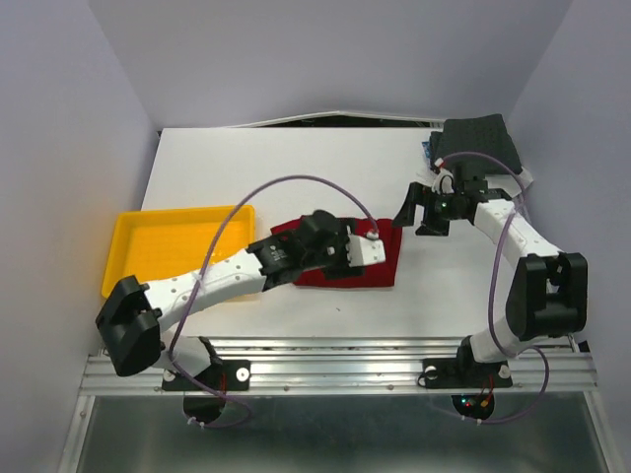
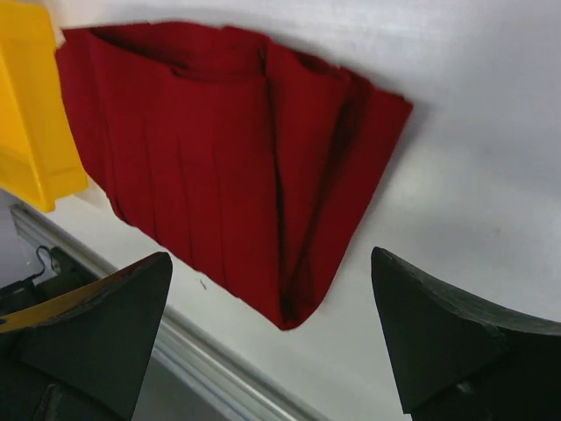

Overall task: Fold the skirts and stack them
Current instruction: Neatly place the folded skirt to the corner

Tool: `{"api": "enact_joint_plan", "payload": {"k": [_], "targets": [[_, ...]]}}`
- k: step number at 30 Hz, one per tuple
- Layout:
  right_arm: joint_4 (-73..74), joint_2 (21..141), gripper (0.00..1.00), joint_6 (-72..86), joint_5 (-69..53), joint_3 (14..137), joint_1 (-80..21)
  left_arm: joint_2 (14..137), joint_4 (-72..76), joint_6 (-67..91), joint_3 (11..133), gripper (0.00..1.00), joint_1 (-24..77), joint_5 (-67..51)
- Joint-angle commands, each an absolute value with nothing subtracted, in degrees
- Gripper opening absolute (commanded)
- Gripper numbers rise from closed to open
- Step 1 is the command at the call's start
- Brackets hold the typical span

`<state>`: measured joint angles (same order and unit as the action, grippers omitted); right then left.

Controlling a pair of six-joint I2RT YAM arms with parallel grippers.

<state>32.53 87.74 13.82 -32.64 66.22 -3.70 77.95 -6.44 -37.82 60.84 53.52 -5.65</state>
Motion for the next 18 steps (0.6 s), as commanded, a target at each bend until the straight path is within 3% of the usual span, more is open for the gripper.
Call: {"api": "enact_joint_plan", "payload": {"k": [1, 12, 15, 18], "targets": [[31.03, 85.26, 1.0, 18.63, -37.35, 59.25, -1.85, 82.08, -10.46, -43.6, 55.64, 0.77, 60.72, 2.28], [26.37, 81.56, 1.0, 21.62, -39.2, 48.35, -0.79, 97.02, -3.7, -40.78, 57.92, 0.77, 66.18, 8.96], [25.58, 82.09, 1.0, 22.85, -40.43, 46.32, -0.26, 99.74, -2.64, -41.22, 57.57, 0.7, 66.18, 9.58], [23.83, 82.88, 1.0, 23.2, -42.09, 44.48, -0.26, 101.6, -0.45, -40.96, 57.3, 0.47, 65.48, 9.59]]}}
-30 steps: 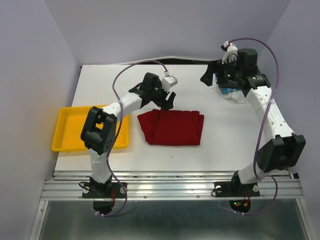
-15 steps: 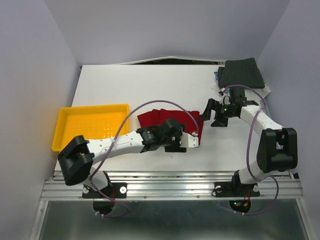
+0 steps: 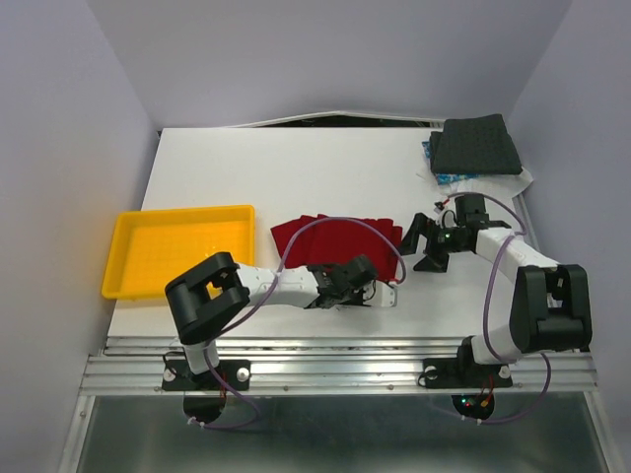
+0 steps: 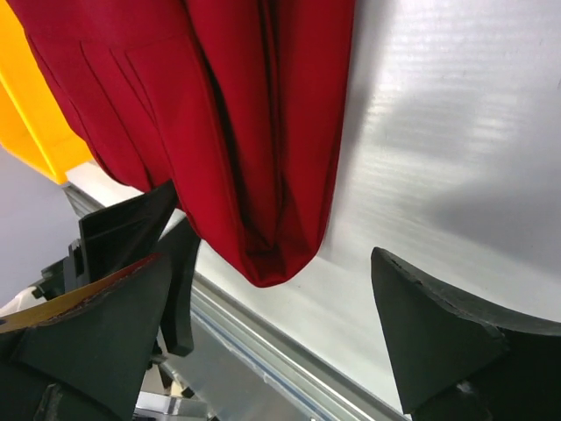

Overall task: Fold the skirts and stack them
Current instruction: Neatly place the folded skirt to the corner

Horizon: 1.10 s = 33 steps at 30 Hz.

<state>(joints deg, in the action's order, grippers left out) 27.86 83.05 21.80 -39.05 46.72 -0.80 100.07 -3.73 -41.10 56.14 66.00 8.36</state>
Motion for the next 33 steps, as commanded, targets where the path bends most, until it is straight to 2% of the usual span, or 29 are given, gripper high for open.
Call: {"api": "enact_joint_plan", "payload": {"k": [1, 2, 3, 6, 7, 11, 17, 24, 33], "targets": [[23.47, 83.23, 1.0, 22.86, -42.45, 44.12, -0.26, 101.69, -0.44, -40.87, 57.39, 0.42, 65.13, 8.54], [23.29, 83.75, 1.0, 21.2, -42.97, 44.03, -0.26, 101.6, -0.44, -40.35, 57.57, 0.36, 64.78, 8.18], [23.03, 84.98, 1.0, 20.49, -45.24, 43.77, -0.26, 101.51, 0.69, -40.17, 57.92, 0.26, 63.91, 7.39], [20.05, 87.1, 1.0, 20.74, -47.45, 42.81, -0.26, 100.55, 0.44, -39.38, 59.32, 0.1, 61.35, 3.53], [19.17, 87.53, 1.0, 20.92, -48.85, 41.85, -0.26, 100.11, 0.27, -39.2, 59.85, 0.0, 60.74, 2.65], [11.54, 88.33, 1.0, 24.86, -50.62, 38.6, -0.26, 98.35, -1.93, -39.63, 61.6, 0.0, 57.84, -3.76], [1.69, 90.44, 1.0, 32.16, -52.64, 35.6, -0.26, 97.91, -3.51, -41.04, 63.45, 0.0, 55.9, -6.76], [-23.51, 94.12, 1.0, 44.73, -52.82, 30.15, -3.77, 98.96, -4.66, -41.22, 65.39, 0.0, 54.85, -9.75], [-35.91, 103.7, 1.0, 48.05, -52.12, 29.71, -7.65, 99.14, -5.89, -42.18, 67.68, 0.0, 53.09, -14.32]]}}
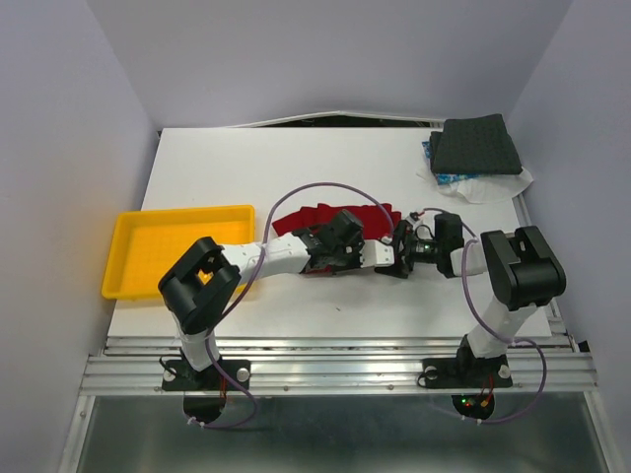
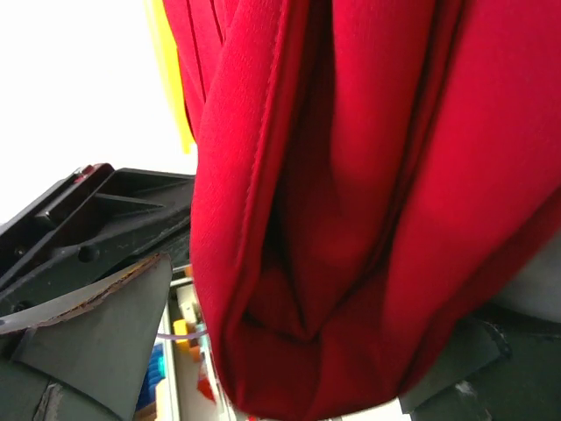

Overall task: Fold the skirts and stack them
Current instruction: Neatly place the folded skirt to the corner

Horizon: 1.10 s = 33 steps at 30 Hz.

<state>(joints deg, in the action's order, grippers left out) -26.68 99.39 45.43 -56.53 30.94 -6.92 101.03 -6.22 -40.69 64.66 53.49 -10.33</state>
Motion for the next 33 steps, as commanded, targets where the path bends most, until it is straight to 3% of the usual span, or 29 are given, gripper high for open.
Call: {"api": "enact_joint_plan", "payload": {"k": [1, 6, 14, 26, 27, 28, 29, 30, 33], "targets": [[-37.95, 104.49, 1.0, 49.29, -52.03, 29.53, -7.65, 99.31, -6.06, -42.54, 67.76, 0.0, 53.09, -14.67], [-50.86, 107.93, 1.0, 54.75, -50.28, 28.83, -9.75, 100.55, -7.29, -44.82, 68.64, 0.0, 53.09, -16.61], [-57.82, 113.11, 0.99, 57.12, -43.6, 28.56, -13.35, 102.74, -7.47, -46.67, 70.31, 0.0, 53.0, -18.37], [-51.78, 115.23, 0.36, 49.84, -38.59, 32.86, -13.36, 102.66, -7.21, -47.37, 70.05, 0.0, 53.0, -19.78], [-50.2, 114.01, 0.23, 46.88, -37.98, 34.0, -13.36, 102.48, -7.21, -46.42, 70.31, 0.0, 53.0, -19.25], [-48.18, 112.95, 0.18, 43.89, -37.97, 35.06, -13.36, 102.31, -7.12, -46.41, 70.31, 0.0, 53.0, -18.73], [-40.42, 110.24, 0.13, 35.68, -36.75, 38.29, -13.36, 101.43, -7.47, -44.06, 71.1, 0.02, 52.74, -17.94], [-35.21, 108.82, 0.07, 31.68, -35.69, 40.32, -13.36, 100.73, -8.69, -43.08, 71.54, 0.21, 52.3, -18.36], [-20.86, 103.91, 0.03, 17.17, -30.42, 45.69, -12.83, 95.81, -9.4, -38.51, 71.72, 0.42, 51.07, -18.72]]}}
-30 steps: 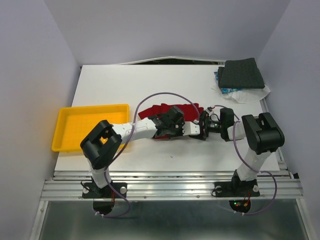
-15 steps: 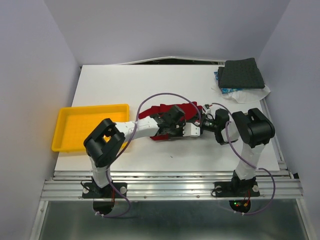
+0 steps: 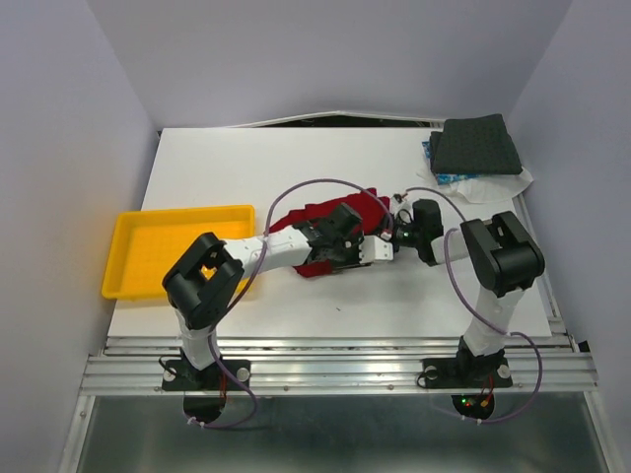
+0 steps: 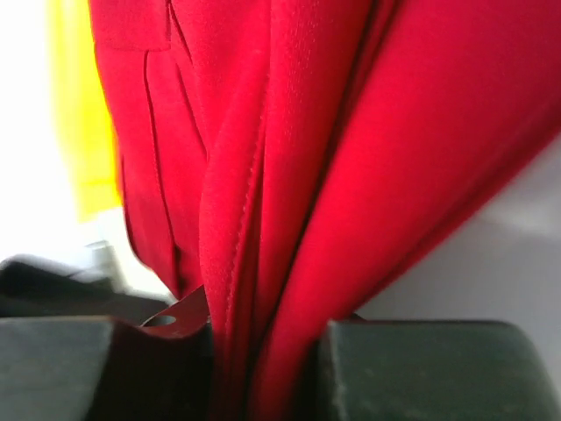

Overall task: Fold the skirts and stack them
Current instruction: Neatly place the folded skirt to the corner

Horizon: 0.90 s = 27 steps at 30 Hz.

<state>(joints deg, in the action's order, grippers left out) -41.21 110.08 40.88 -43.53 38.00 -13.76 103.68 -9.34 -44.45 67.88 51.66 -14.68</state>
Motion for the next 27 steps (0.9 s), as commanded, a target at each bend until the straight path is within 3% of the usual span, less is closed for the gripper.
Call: {"api": "enact_joint_plan", "payload": {"k": [1, 2, 10, 21, 27], "targets": [[-17.87, 102.93, 0.01, 14.35, -29.11, 47.36, -11.96, 94.32, -10.01, -37.63, 71.63, 0.47, 50.72, -18.63], [-15.14, 102.4, 0.01, 11.37, -28.48, 50.59, -11.26, 93.0, -10.45, -37.01, 71.46, 0.57, 50.45, -18.63], [5.7, 103.53, 0.01, -13.34, -24.88, 68.45, -5.99, 83.59, -15.11, -28.05, 71.81, 0.71, 42.63, -21.88], [21.43, 117.41, 0.01, -26.09, -25.22, 100.95, 2.28, 76.91, -13.1, -24.96, 63.46, 0.71, 38.59, -21.01], [27.24, 121.9, 0.01, -26.98, -26.54, 112.49, 4.31, 76.29, -13.36, -25.4, 62.05, 0.71, 38.14, -21.36]]}}
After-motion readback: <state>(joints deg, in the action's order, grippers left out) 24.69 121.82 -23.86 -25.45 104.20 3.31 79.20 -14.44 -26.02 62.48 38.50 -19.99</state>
